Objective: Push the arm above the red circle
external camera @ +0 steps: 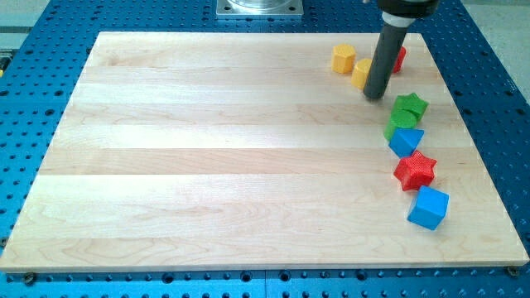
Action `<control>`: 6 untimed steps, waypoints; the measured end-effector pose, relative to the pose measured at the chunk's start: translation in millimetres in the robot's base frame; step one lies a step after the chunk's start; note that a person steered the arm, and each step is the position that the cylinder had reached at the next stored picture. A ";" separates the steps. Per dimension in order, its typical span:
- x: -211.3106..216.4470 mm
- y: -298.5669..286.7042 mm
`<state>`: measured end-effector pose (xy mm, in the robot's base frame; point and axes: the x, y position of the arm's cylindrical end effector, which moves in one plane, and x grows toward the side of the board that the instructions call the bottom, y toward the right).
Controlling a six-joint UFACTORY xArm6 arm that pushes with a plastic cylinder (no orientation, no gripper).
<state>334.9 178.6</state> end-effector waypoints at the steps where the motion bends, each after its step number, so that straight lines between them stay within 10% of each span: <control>1: -5.3 10.1; 3: -79.3 93.7; 6: -100.5 31.2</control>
